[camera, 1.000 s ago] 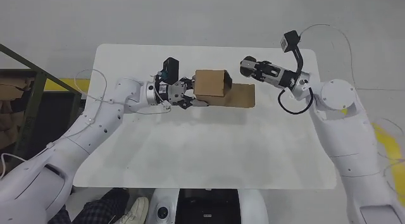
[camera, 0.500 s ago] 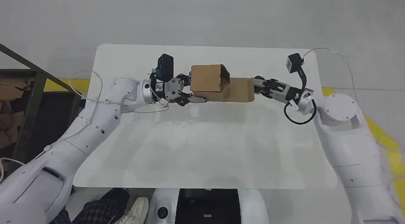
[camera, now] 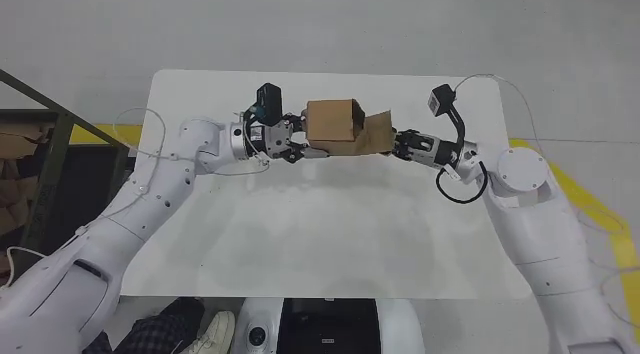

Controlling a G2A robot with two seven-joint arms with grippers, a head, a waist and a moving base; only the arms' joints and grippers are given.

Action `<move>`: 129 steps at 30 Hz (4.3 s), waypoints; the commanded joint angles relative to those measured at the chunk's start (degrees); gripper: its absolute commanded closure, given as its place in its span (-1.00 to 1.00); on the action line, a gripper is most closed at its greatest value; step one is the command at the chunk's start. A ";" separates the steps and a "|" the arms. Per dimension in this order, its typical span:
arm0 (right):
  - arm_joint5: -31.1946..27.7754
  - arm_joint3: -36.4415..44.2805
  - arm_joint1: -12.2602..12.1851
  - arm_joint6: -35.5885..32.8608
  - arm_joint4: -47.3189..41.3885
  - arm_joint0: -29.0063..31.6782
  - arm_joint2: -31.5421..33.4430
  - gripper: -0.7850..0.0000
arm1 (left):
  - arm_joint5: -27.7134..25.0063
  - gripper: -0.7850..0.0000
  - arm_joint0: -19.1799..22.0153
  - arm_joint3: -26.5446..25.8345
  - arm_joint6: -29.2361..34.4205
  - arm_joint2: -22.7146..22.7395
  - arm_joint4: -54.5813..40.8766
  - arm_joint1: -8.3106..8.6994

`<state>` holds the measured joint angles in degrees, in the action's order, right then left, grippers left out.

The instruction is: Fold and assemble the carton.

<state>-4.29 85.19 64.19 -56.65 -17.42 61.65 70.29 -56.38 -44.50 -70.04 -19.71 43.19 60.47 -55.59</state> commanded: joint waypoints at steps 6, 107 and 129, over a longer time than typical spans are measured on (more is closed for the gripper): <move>0.34 0.45 -0.04 0.03 0.63 -0.35 -0.68 1.00 | -0.70 0.13 0.53 1.77 -0.26 -0.62 2.69 -1.10; 5.40 1.70 -1.36 -0.15 6.86 -4.00 -4.68 0.80 | -1.62 0.17 -1.11 4.58 1.30 2.49 14.83 -5.64; 5.96 2.11 -1.41 -0.02 6.05 -4.08 -5.33 0.92 | -1.62 0.15 -0.79 4.57 1.73 2.14 14.19 -5.64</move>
<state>1.66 87.34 62.76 -56.68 -11.32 57.68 65.11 -58.00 -45.28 -65.45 -18.06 45.36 74.60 -61.20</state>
